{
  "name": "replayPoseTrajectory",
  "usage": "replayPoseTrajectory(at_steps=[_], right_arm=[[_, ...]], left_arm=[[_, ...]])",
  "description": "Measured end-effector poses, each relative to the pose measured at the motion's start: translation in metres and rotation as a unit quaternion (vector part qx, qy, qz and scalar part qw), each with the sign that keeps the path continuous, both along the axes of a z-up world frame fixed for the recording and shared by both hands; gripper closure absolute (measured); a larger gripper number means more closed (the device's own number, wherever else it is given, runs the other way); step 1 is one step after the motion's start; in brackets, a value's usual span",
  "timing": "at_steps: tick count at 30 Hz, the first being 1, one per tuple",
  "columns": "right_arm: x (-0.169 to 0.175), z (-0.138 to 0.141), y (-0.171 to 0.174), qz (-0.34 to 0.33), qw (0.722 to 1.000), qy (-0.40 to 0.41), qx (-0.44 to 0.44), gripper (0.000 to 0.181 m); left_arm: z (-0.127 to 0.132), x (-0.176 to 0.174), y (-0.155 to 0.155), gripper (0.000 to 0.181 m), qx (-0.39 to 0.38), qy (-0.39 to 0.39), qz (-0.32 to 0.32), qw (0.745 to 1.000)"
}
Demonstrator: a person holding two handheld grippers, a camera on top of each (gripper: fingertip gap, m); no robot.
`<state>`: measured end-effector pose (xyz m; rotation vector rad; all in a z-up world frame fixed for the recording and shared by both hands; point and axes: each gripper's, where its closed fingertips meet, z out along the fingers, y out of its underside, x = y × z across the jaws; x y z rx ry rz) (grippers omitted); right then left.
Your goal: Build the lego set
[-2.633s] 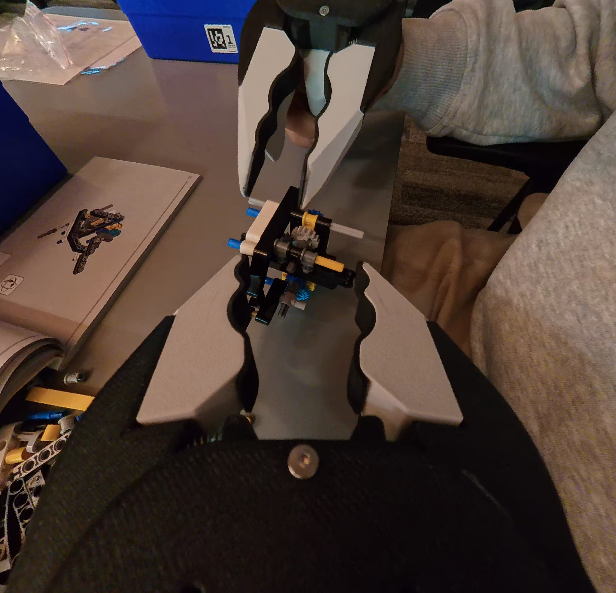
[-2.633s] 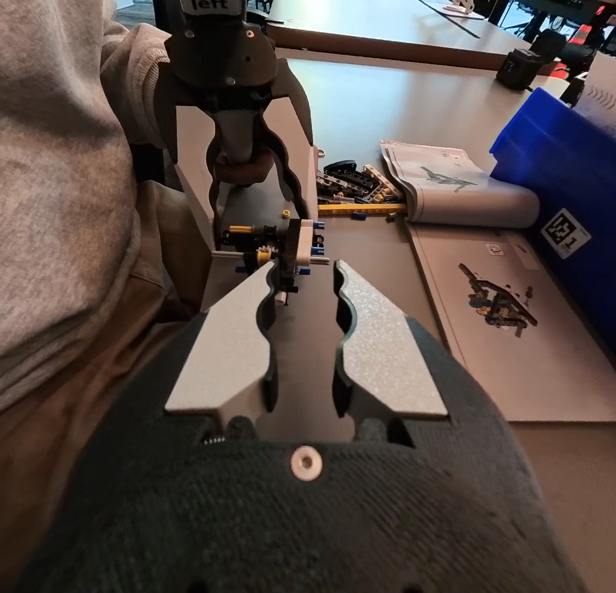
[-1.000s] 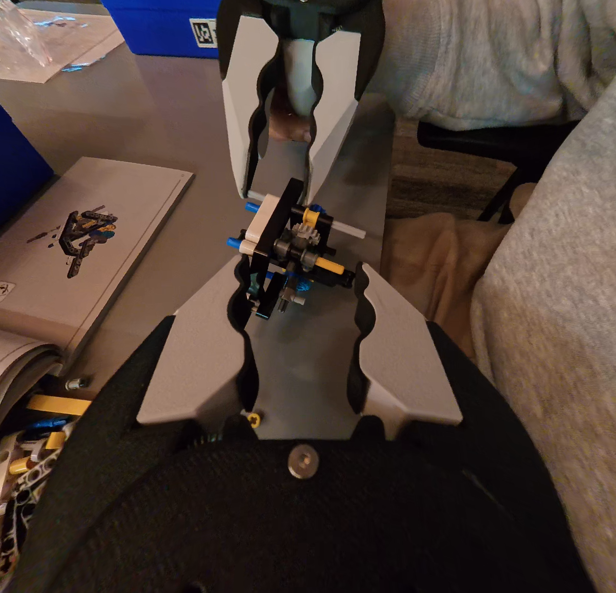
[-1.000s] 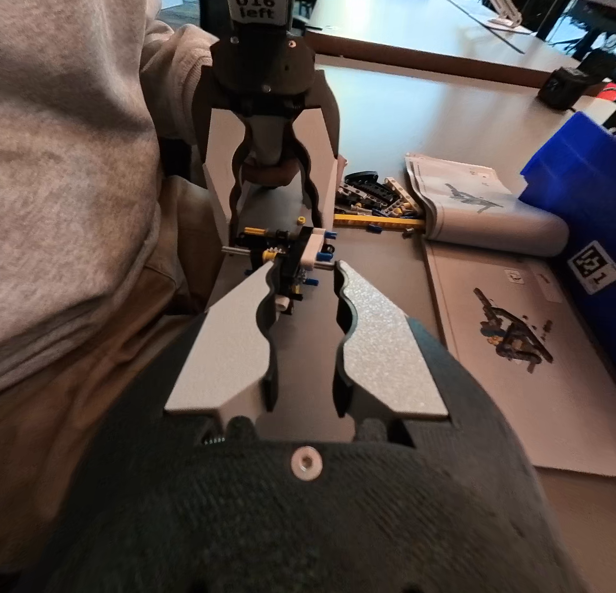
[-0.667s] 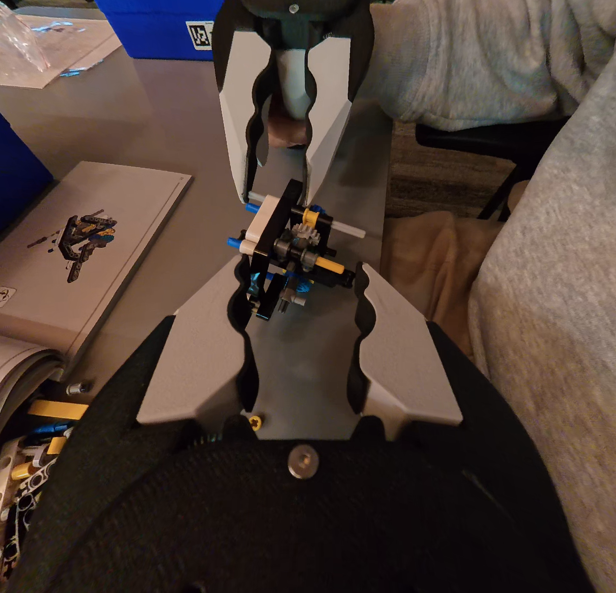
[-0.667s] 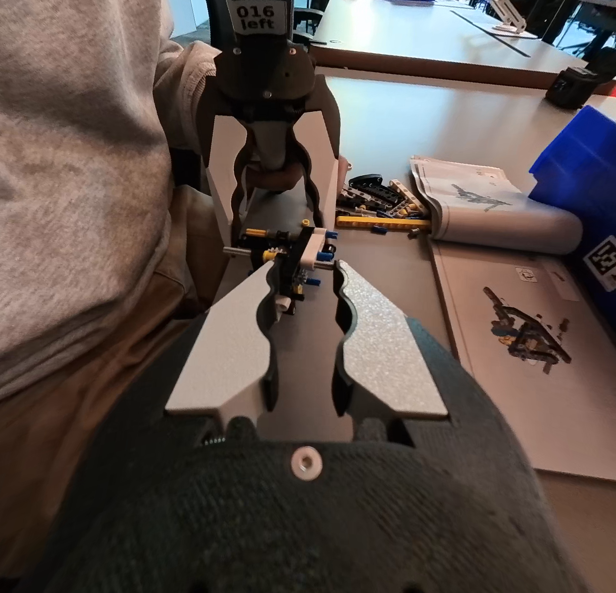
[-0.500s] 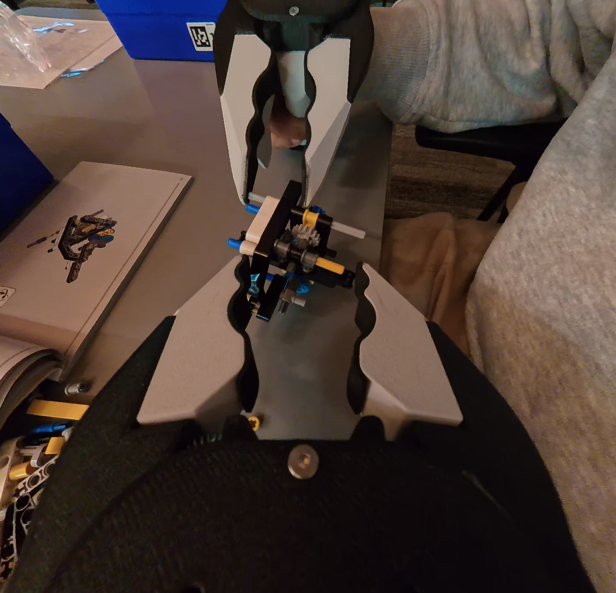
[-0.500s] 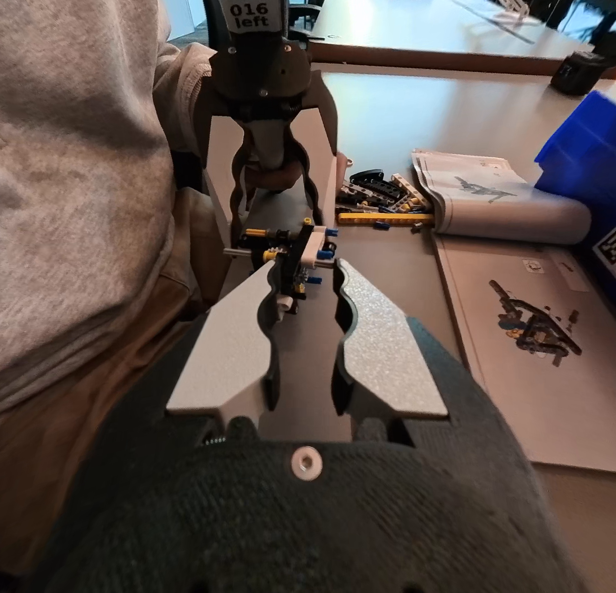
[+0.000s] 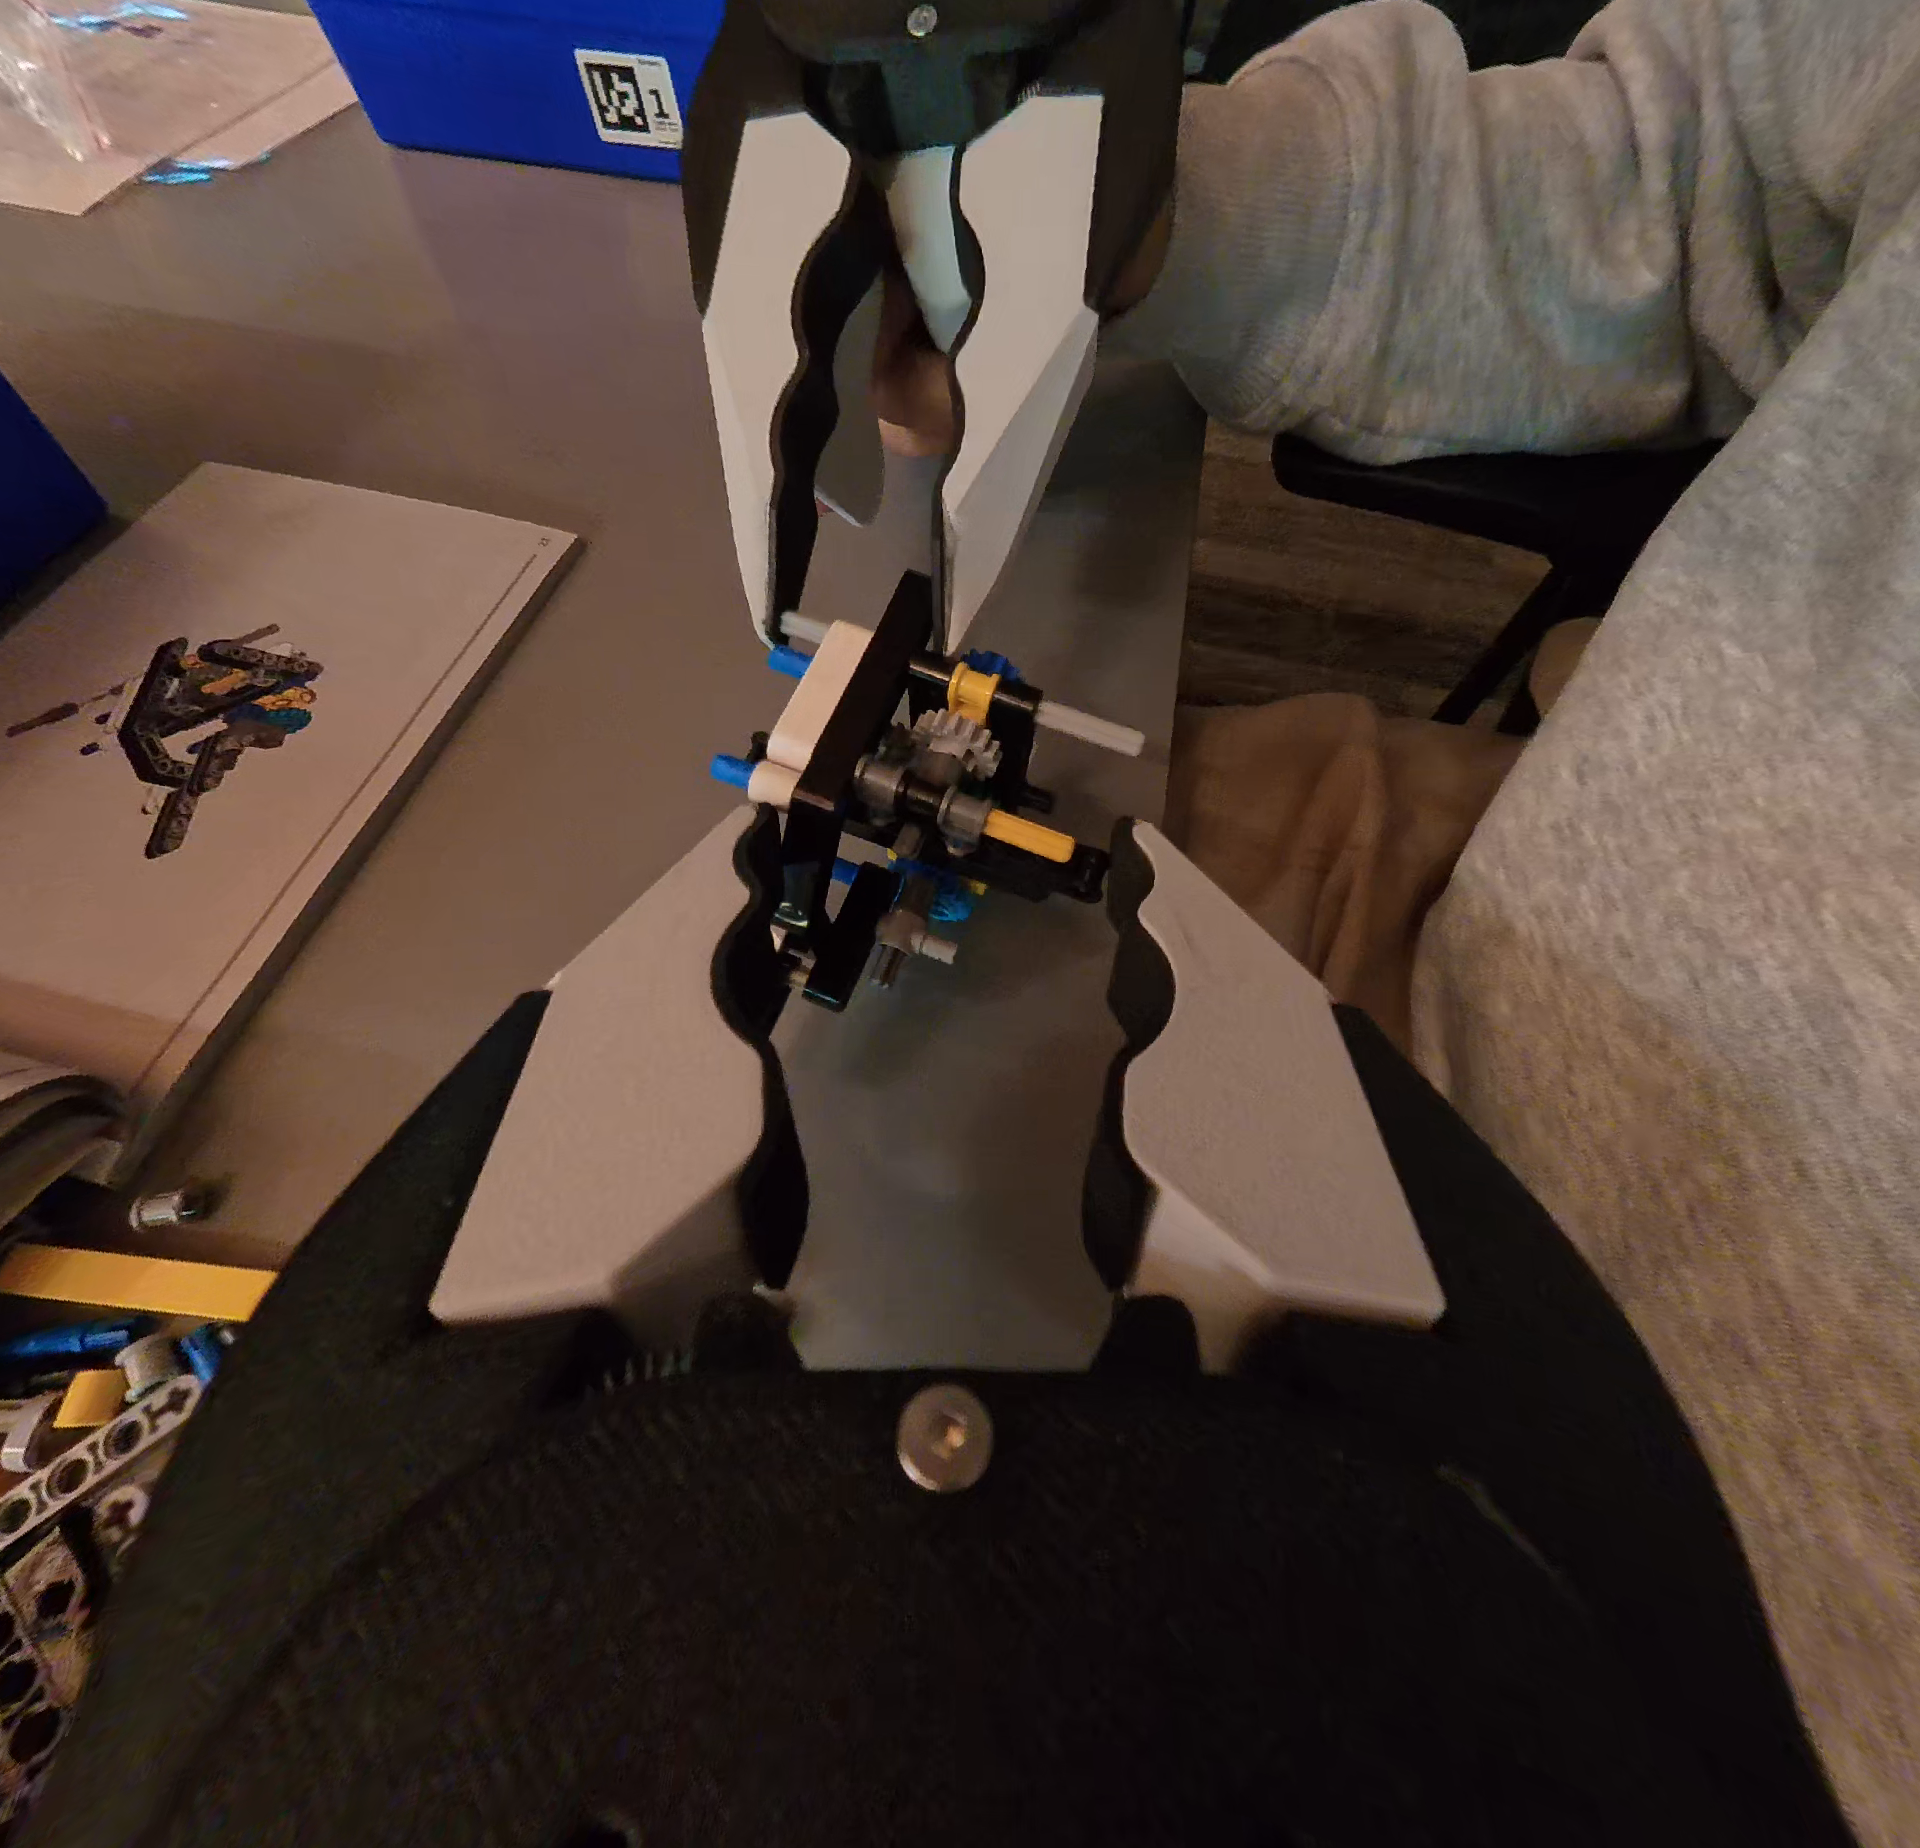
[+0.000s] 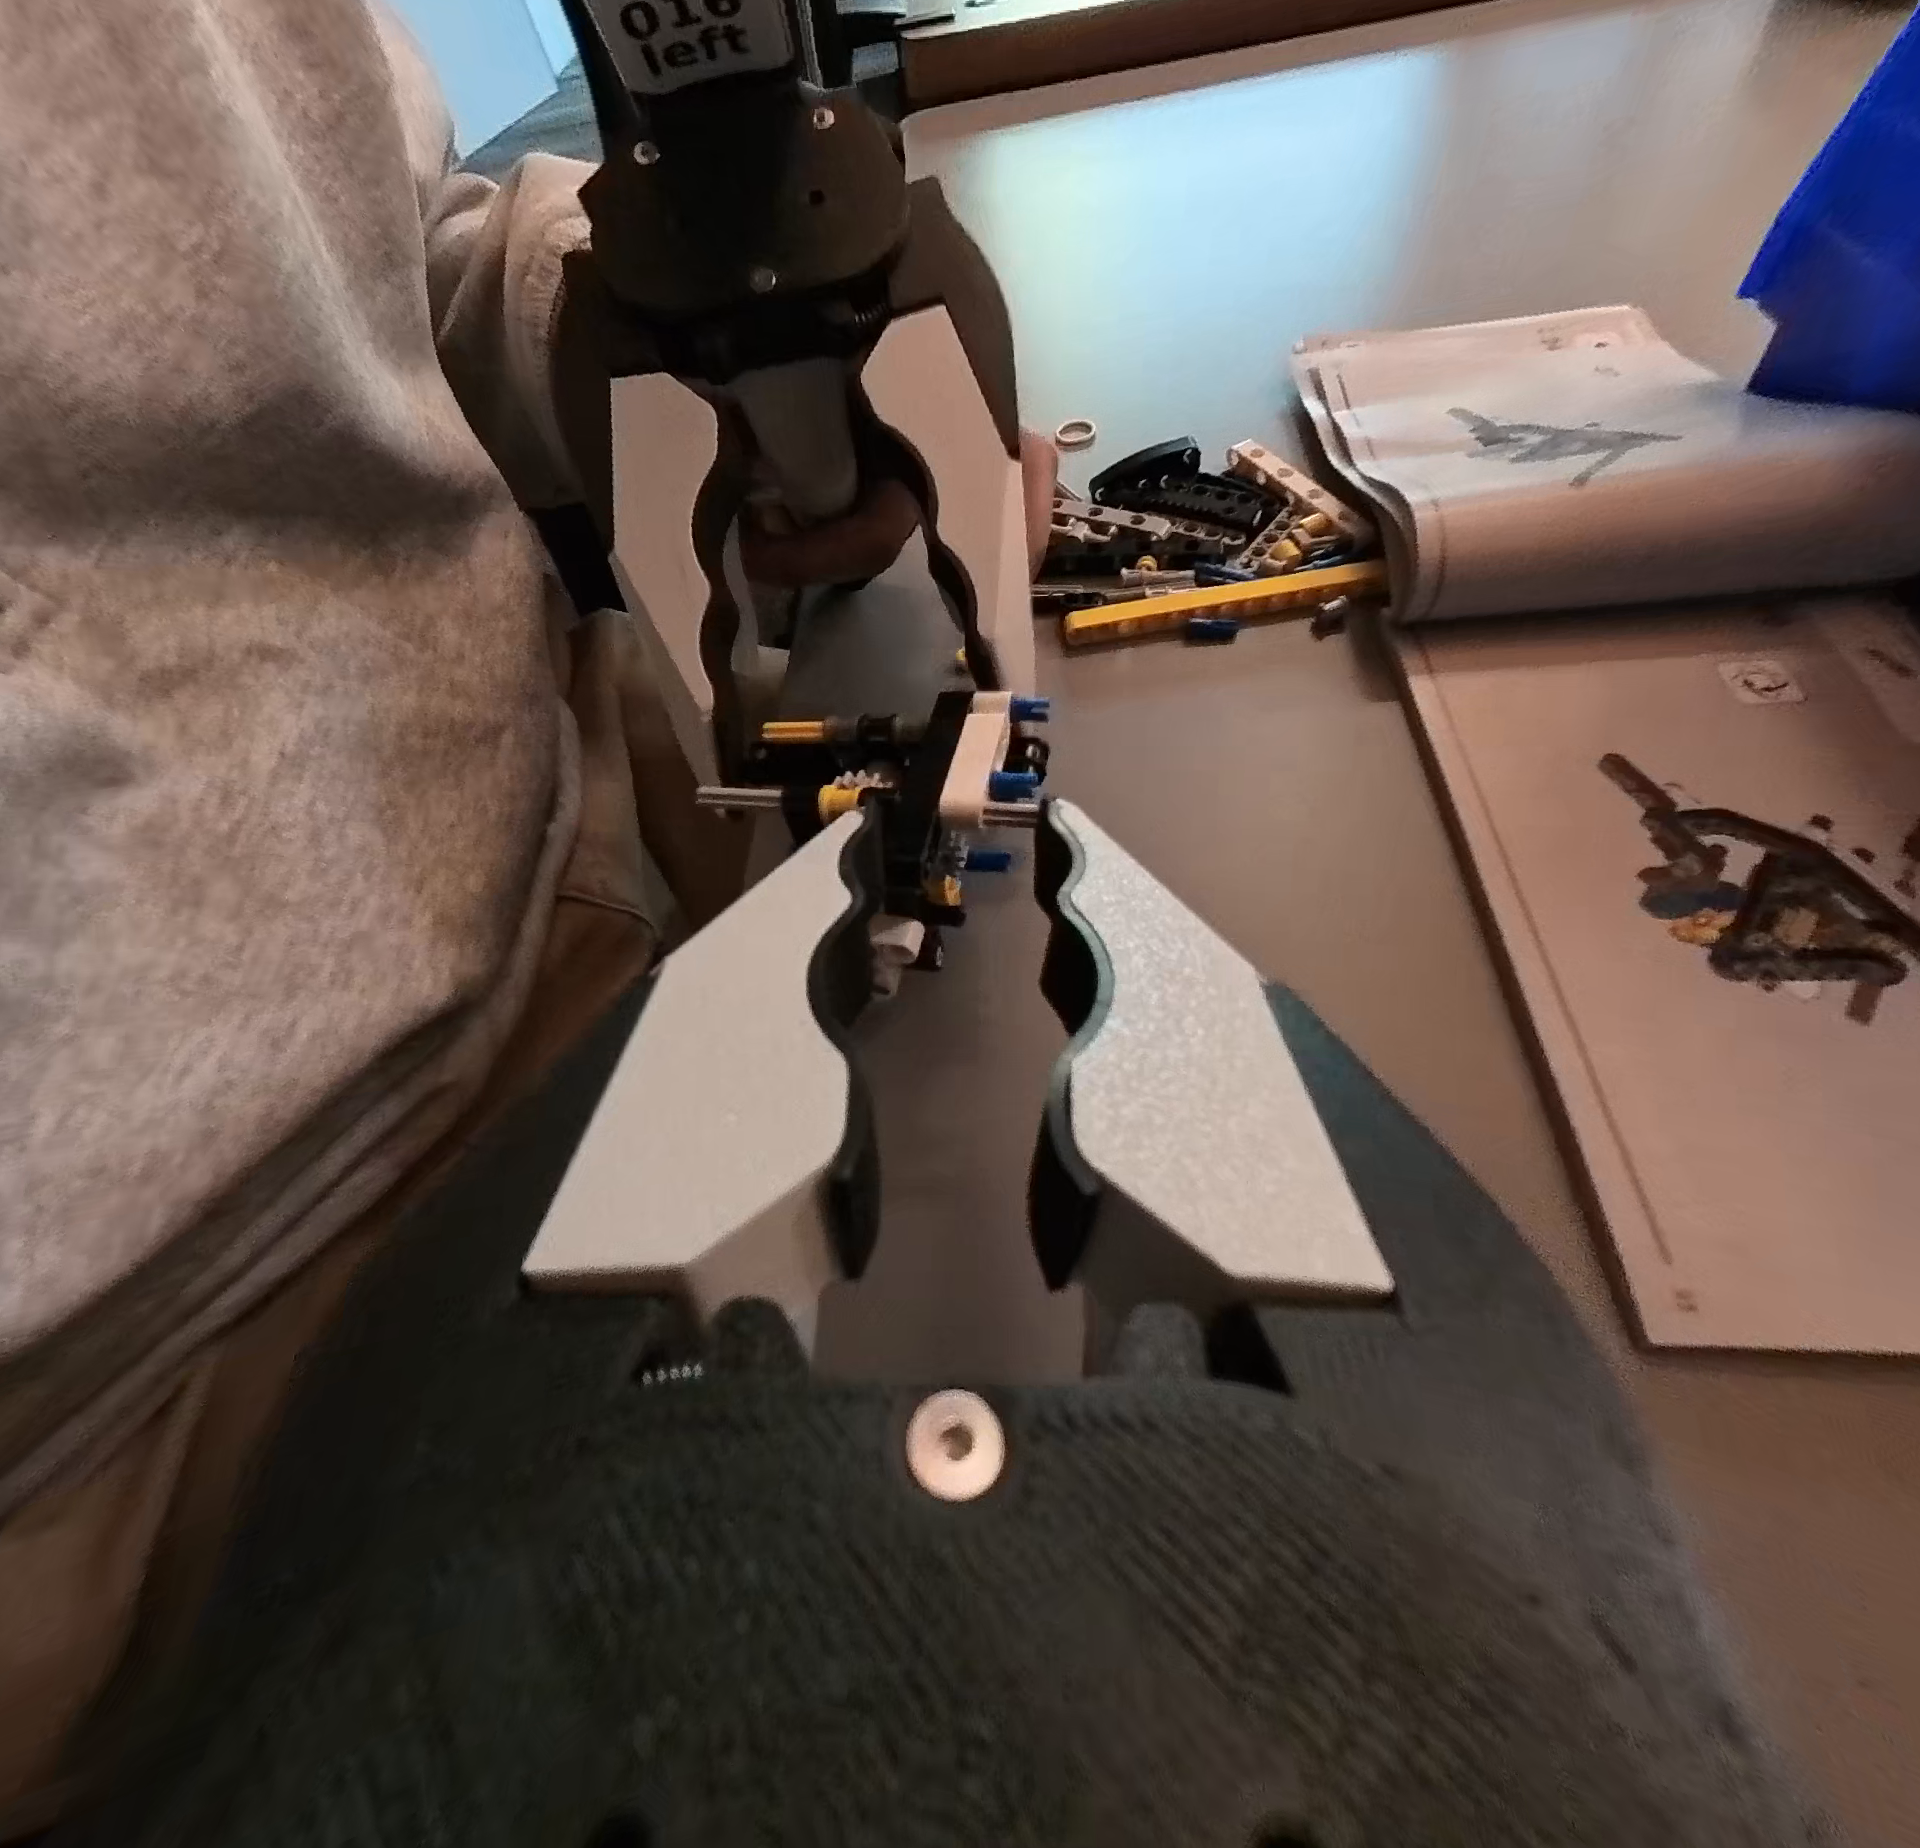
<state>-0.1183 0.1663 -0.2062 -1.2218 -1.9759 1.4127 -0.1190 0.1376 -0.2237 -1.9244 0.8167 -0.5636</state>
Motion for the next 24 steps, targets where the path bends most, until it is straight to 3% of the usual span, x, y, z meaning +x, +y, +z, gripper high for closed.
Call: replayPoseTrajectory(at_steps=[15, 21, 24], right_arm=[[-0.001, -0.001, 0.002, -0.006, 1.0, 0.007, -0.028, 0.152], [0.005, 0.01, 0.001, -0.018, 0.999, 0.04, -0.023, 0.104], [0.007, 0.013, -0.006, -0.025, 0.998, 0.05, -0.022, 0.09]], left_arm=[[-0.001, 0.0, 0.001, 0.12, -0.003, -0.002, 0.0, 1.0], [-0.002, 0.0, 0.001, 0.12, 0.0, 0.004, 0.004, 1.0], [-0.002, 0.0, 0.001, 0.12, 0.0, 0.004, 0.005, 1.0]])
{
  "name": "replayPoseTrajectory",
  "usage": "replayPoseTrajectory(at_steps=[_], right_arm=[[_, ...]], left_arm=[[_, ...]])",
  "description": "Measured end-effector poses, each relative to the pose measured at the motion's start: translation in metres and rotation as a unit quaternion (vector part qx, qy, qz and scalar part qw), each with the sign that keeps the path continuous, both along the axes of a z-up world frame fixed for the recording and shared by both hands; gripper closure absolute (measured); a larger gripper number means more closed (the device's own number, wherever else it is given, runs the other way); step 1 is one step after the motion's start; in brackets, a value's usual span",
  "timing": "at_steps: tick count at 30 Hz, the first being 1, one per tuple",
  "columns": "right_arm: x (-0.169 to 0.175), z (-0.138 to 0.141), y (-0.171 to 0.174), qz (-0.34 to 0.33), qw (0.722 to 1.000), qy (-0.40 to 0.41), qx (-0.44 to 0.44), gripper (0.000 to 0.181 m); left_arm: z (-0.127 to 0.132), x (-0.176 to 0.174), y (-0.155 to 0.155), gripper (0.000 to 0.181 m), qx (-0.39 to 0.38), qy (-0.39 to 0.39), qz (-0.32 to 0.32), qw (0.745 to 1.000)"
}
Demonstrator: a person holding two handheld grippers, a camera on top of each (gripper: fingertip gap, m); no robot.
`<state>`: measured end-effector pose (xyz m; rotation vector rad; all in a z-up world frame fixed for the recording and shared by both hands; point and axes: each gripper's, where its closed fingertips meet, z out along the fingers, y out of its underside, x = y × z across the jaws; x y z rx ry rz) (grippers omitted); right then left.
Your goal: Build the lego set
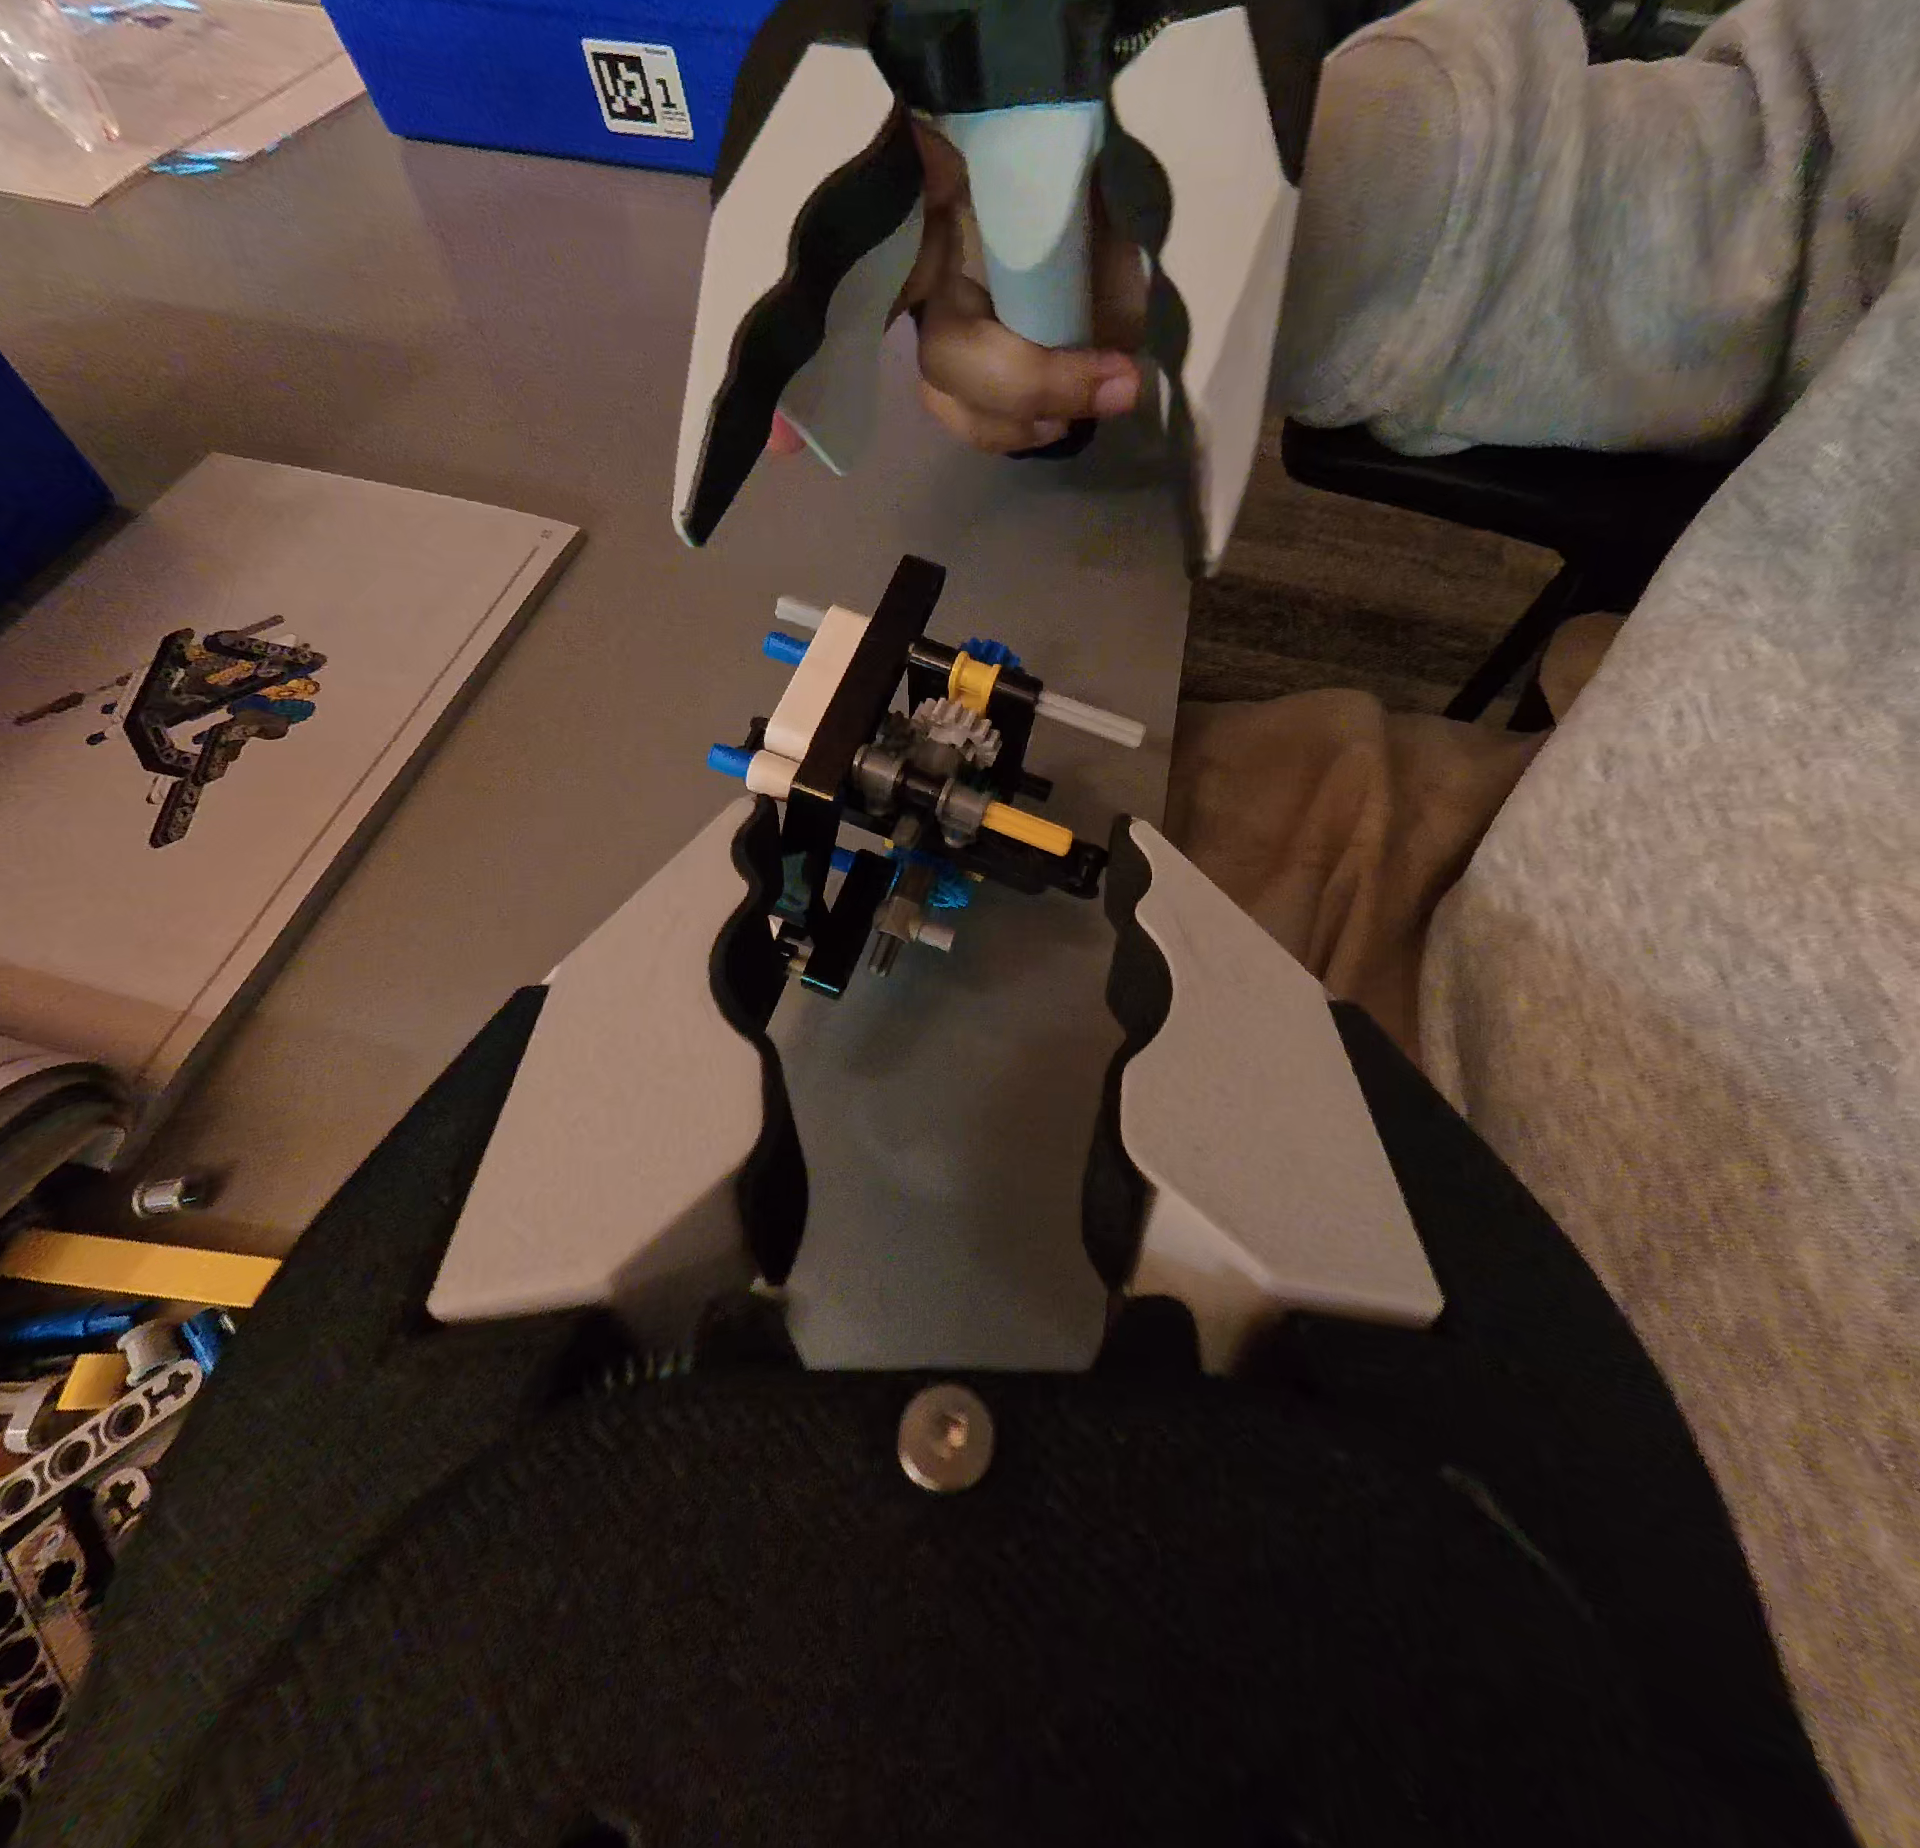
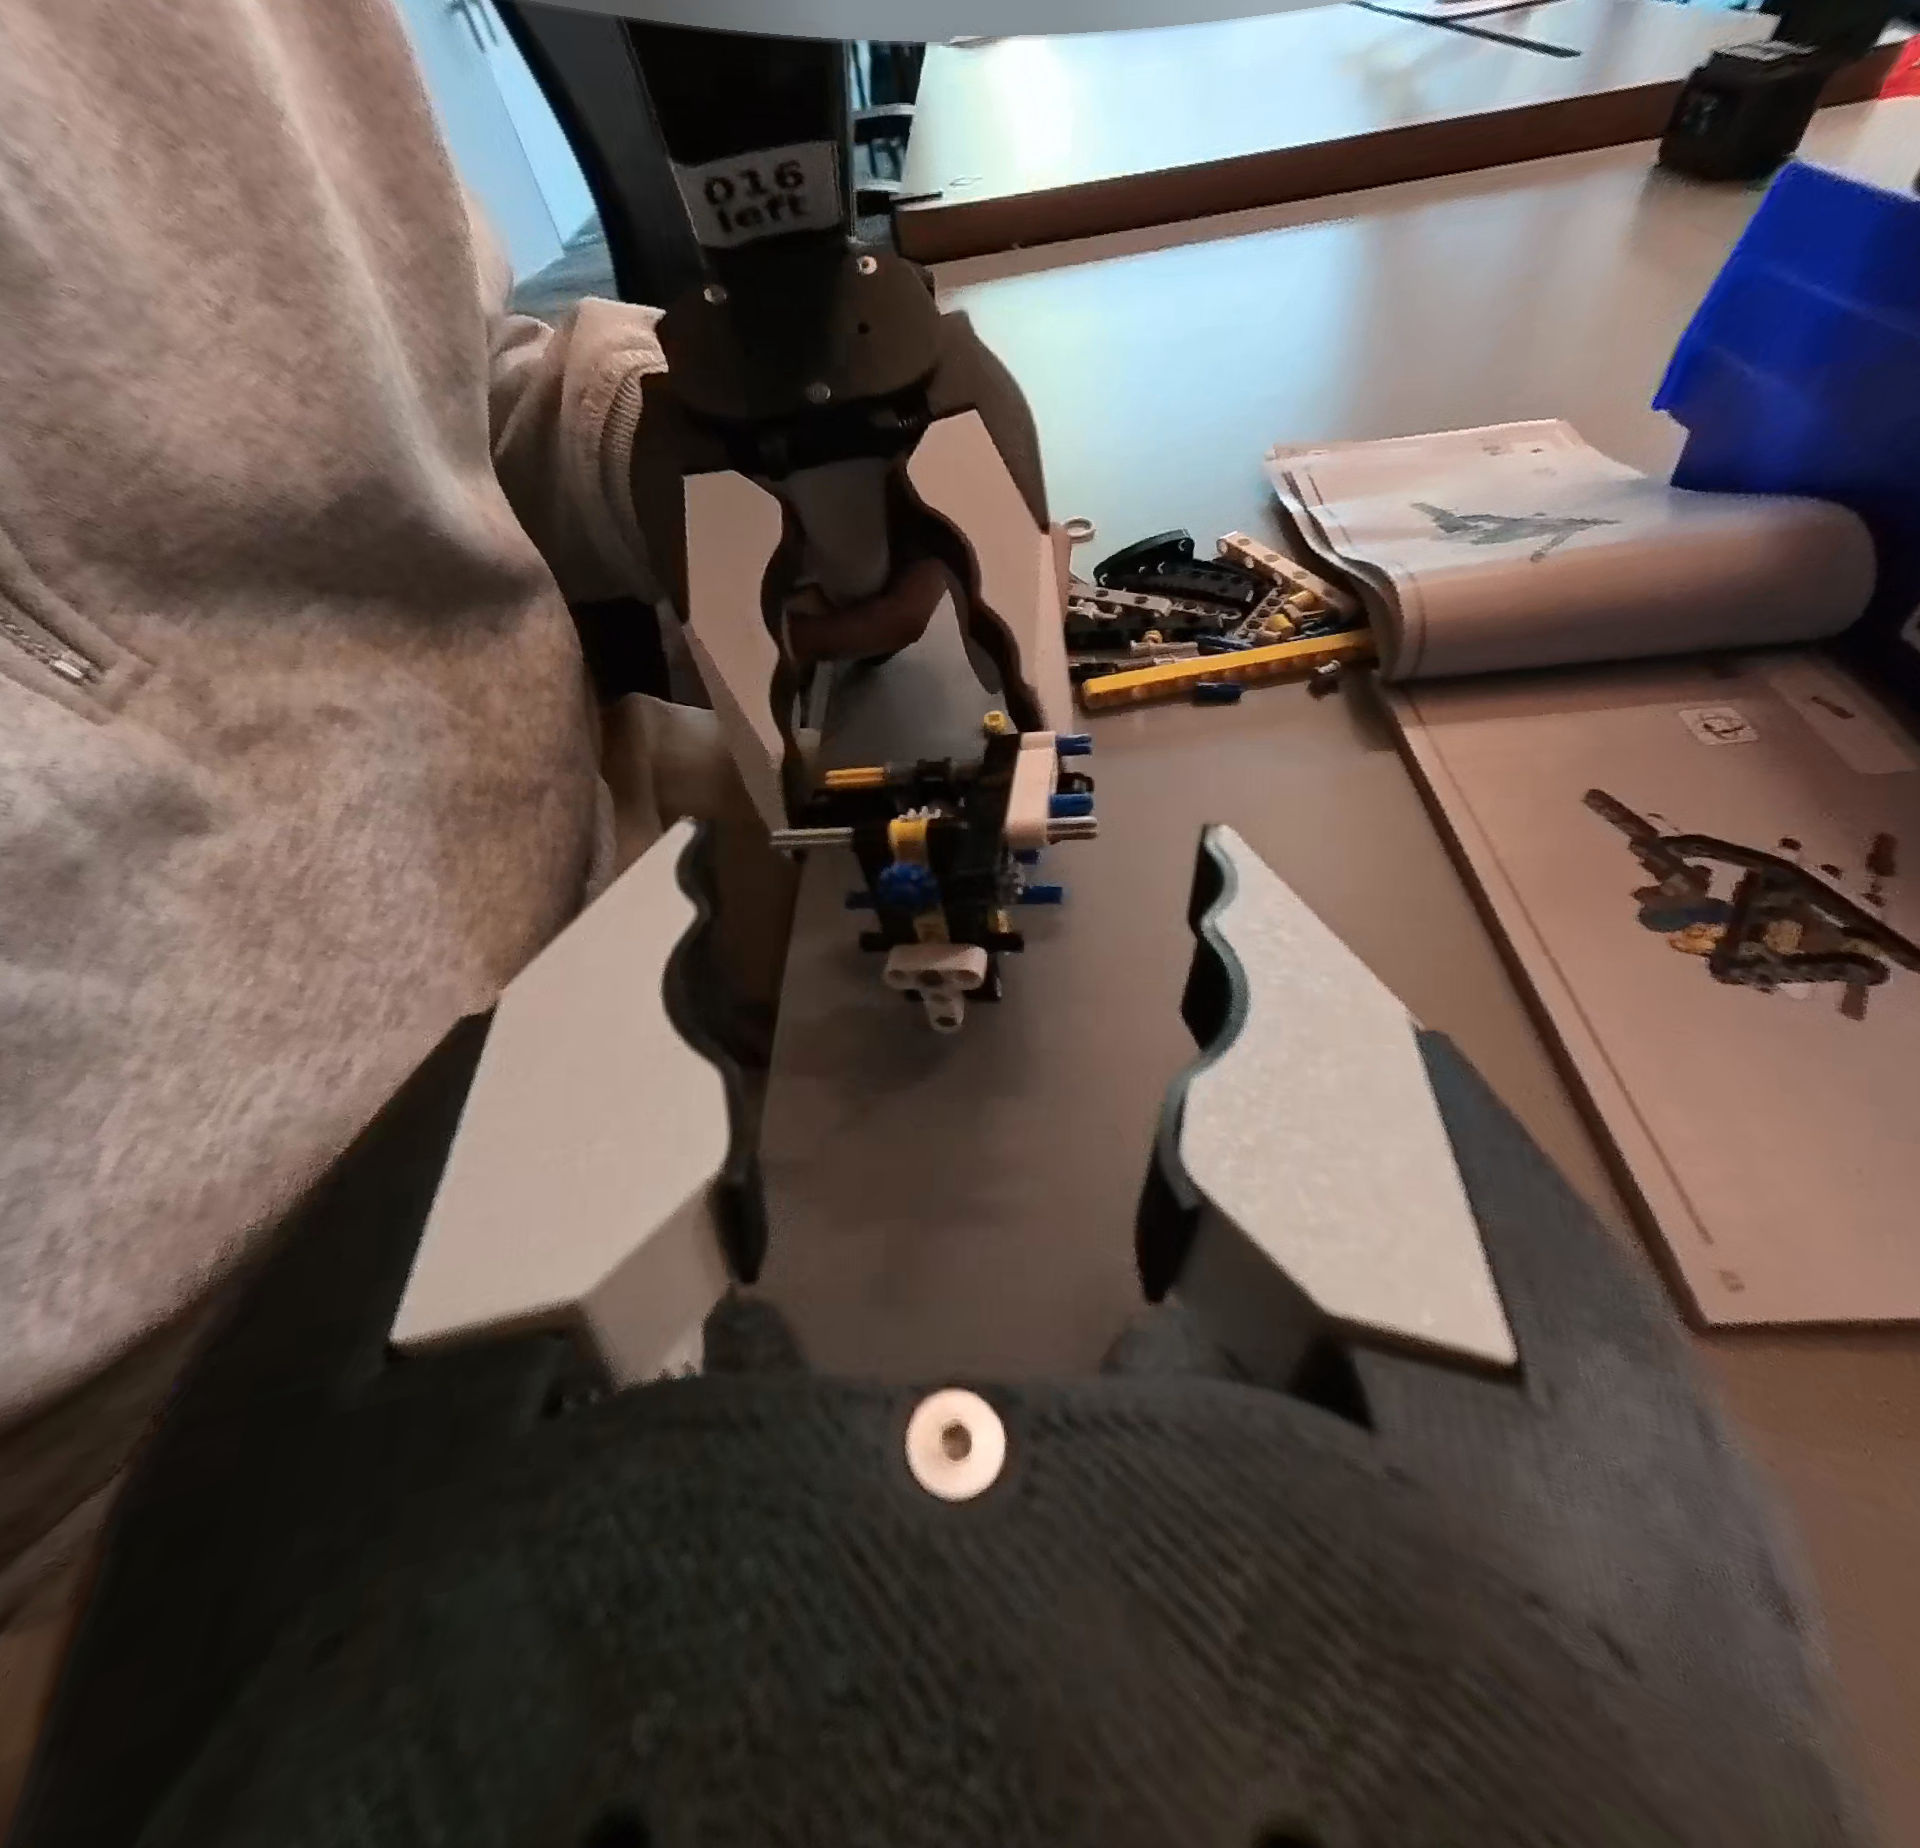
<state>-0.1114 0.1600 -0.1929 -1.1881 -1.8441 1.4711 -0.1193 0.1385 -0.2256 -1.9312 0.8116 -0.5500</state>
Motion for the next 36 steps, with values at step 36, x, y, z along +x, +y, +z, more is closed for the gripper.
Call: replayPoseTrajectory(at_steps=[36], right_arm=[[-0.008, -0.016, -0.007, -0.033, 0.999, -0.007, 0.031, 0.142]], left_arm=[[-0.003, -0.001, 0.003, 0.12, 0.018, 0.024, 0.008, 1.0]])
